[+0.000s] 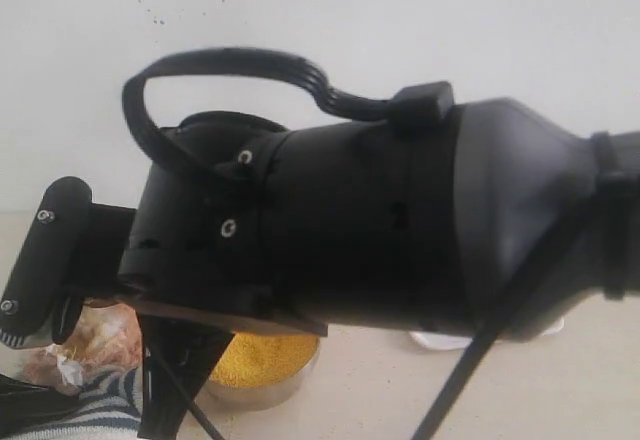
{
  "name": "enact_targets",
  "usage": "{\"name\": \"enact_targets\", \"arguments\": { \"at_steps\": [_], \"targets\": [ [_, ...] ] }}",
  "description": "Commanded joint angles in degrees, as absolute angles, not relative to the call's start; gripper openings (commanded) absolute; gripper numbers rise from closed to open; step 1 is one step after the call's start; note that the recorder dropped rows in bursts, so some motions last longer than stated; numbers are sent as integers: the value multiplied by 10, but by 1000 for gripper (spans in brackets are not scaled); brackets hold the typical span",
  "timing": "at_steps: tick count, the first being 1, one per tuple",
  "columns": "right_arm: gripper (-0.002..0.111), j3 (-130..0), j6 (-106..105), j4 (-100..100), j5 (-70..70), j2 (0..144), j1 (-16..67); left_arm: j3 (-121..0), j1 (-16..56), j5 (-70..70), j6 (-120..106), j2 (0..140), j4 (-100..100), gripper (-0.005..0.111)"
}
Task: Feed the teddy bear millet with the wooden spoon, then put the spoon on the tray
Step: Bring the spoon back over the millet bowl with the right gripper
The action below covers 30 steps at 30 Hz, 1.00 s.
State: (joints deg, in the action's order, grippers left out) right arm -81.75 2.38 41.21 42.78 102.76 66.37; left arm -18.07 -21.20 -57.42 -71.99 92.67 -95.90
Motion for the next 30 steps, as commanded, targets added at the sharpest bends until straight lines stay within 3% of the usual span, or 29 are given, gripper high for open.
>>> {"name": "enact_targets", "arguments": {
  "at_steps": [1, 9, 16, 30],
  "targets": [
    [0, -818, 32, 414, 456, 1019, 658, -181, -208, -599, -725, 926, -964, 4],
    [0, -818, 66, 370, 492, 1019, 577, -181, -208, -599, -725, 926, -964, 4],
    [0, -818, -114, 275, 492, 1019, 510, -181, -208, -597, -725, 926, -965, 4],
    [0, -823, -174, 408, 486, 1101, 504, -181, -208, -597, -735, 926, -968, 4]
  ]
}}
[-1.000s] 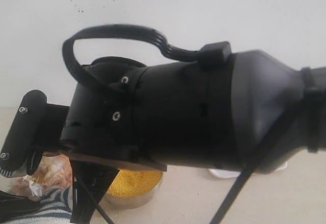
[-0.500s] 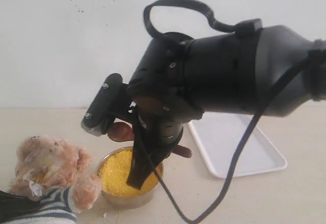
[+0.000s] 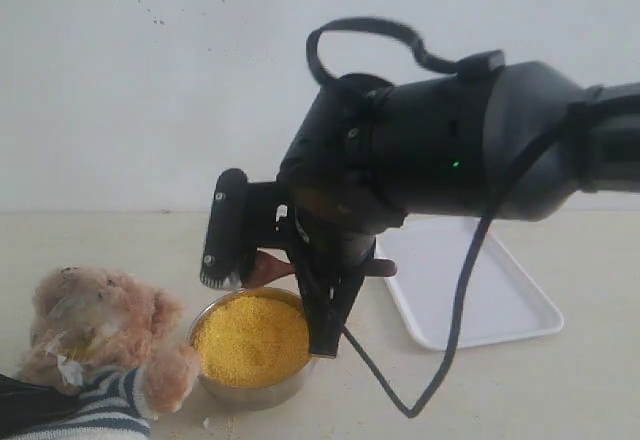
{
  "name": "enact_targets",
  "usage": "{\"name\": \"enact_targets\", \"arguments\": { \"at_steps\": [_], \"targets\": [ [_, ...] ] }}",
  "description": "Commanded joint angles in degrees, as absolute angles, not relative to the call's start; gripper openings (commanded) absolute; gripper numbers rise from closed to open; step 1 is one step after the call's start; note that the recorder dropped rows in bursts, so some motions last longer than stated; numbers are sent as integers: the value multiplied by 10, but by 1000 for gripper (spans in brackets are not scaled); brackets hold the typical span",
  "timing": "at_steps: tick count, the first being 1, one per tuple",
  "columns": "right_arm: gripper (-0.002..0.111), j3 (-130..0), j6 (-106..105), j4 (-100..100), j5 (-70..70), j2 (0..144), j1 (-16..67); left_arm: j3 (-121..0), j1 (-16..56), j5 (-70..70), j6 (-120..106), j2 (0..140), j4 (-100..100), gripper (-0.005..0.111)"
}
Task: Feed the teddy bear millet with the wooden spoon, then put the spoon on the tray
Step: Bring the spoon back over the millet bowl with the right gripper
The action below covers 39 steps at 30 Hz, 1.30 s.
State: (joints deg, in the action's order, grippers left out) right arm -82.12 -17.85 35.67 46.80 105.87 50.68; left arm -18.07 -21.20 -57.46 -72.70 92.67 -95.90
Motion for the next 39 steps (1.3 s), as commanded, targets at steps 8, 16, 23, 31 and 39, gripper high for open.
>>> {"name": "enact_targets", "arguments": {
  "at_steps": [8, 16, 23, 31, 39],
  "targets": [
    [0, -823, -124, 408, 458, 1134, 532, -181, -208, -594, -735, 926, -972, 4],
    [0, -823, -109, 408, 464, 1154, 532, -181, -208, -594, -735, 926, -971, 4],
    [0, -823, -116, 336, 454, 1159, 532, -181, -208, -595, -738, 926, -971, 4],
    [0, -823, -21, 337, 454, 1159, 531, -181, -208, -595, -745, 926, -964, 4],
    [0, -823, 0, 323, 481, 1156, 531, -181, -208, -595, -746, 926, -962, 4]
  ]
}}
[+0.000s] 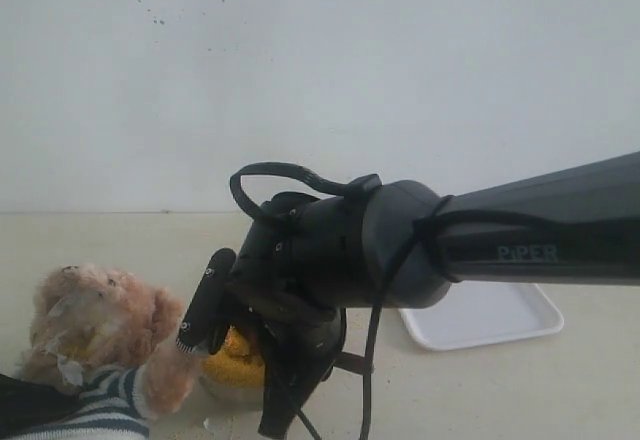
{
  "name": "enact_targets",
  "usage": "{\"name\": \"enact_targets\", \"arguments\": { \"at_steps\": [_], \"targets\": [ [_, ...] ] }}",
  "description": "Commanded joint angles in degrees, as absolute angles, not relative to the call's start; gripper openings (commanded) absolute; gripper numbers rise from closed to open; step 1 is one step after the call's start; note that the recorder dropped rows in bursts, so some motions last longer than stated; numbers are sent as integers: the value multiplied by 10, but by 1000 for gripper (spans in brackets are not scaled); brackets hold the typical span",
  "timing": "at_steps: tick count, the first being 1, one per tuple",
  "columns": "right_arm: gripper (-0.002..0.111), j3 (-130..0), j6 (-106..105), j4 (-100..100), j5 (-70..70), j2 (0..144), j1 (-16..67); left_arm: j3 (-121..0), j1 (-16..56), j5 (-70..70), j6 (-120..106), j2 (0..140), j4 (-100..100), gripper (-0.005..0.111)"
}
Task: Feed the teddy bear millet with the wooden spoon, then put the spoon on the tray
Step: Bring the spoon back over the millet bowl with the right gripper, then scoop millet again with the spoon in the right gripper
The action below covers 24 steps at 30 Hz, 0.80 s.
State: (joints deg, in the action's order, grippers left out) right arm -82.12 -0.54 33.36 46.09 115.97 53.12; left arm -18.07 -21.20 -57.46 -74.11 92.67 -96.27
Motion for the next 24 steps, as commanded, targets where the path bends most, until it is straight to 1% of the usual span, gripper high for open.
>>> {"name": "enact_targets", "arguments": {
  "at_steps": [1, 5, 7, 10, 13, 17, 24],
  "targets": [
    [0, -823, 0, 320, 484, 1155, 531, -181, -208, -595, -746, 926, -962, 4],
    [0, -823, 0, 306, 491, 1138, 521, -181, -208, -595, -746, 926, -961, 4],
    [0, -823, -5, 267, 473, 1125, 505, -181, -208, -597, -746, 926, -959, 4],
    [0, -833, -83, 176, 467, 1111, 479, -181, -208, -597, -746, 926, -957, 4],
    [0, -850, -145, 109, 503, 1109, 455, -181, -208, -597, -746, 926, -957, 4],
    [0, -867, -162, 76, 558, 1108, 434, -181, -208, -597, -746, 926, -957, 4],
    [0, -867, -213, -57, 538, 1105, 415, -181, -208, -597, -746, 926, -957, 4]
  ]
}}
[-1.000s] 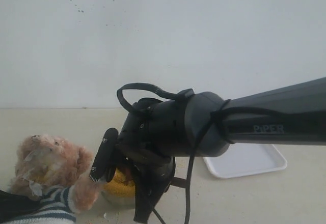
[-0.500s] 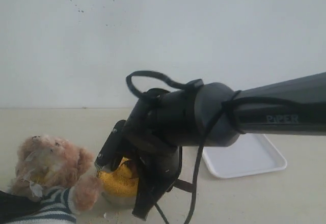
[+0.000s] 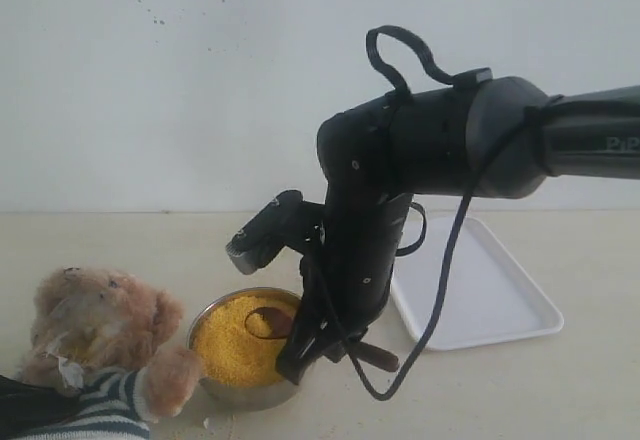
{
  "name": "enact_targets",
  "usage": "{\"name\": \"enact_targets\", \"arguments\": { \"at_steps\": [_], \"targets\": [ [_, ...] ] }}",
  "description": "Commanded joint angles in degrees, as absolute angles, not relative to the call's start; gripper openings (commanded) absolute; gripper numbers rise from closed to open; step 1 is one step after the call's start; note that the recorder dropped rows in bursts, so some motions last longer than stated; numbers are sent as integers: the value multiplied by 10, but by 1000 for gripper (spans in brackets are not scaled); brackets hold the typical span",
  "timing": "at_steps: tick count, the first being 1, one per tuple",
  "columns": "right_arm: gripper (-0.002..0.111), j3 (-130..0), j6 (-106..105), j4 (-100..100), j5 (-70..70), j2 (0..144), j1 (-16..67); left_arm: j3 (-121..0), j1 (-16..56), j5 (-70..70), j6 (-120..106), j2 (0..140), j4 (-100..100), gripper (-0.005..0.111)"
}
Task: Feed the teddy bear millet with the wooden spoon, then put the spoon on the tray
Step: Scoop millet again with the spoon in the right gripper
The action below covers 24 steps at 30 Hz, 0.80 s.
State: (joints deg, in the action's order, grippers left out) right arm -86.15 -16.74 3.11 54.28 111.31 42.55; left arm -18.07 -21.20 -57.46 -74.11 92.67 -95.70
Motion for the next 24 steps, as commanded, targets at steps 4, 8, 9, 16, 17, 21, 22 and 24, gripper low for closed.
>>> {"name": "enact_targets", "arguments": {
  "at_steps": [4, 8, 9, 16, 17, 21, 22, 24],
  "targets": [
    [0, -867, -233, -119, 525, 1106, 400, -181, -208, -598, -746, 926, -957, 4],
    [0, -868, -235, -123, 549, 1103, 397, -181, -208, -599, -746, 926, -958, 4],
    [0, -868, -235, -123, 546, 1103, 397, -181, -208, -599, -746, 926, -961, 4],
    [0, -869, -222, -121, 522, 1105, 385, -181, -208, -600, -746, 926, -962, 4],
    [0, -870, -212, -126, 519, 1105, 379, -181, -208, -600, -746, 926, -961, 4],
    [0, -870, -213, -141, 528, 1104, 362, -181, -208, -602, -730, 926, -942, 4],
    [0, -870, -213, -142, 533, 1104, 360, -181, -208, -602, -727, 926, -940, 4],
    [0, -870, -216, -143, 547, 1104, 360, -181, -208, -602, -727, 926, -937, 4]
  ]
}}
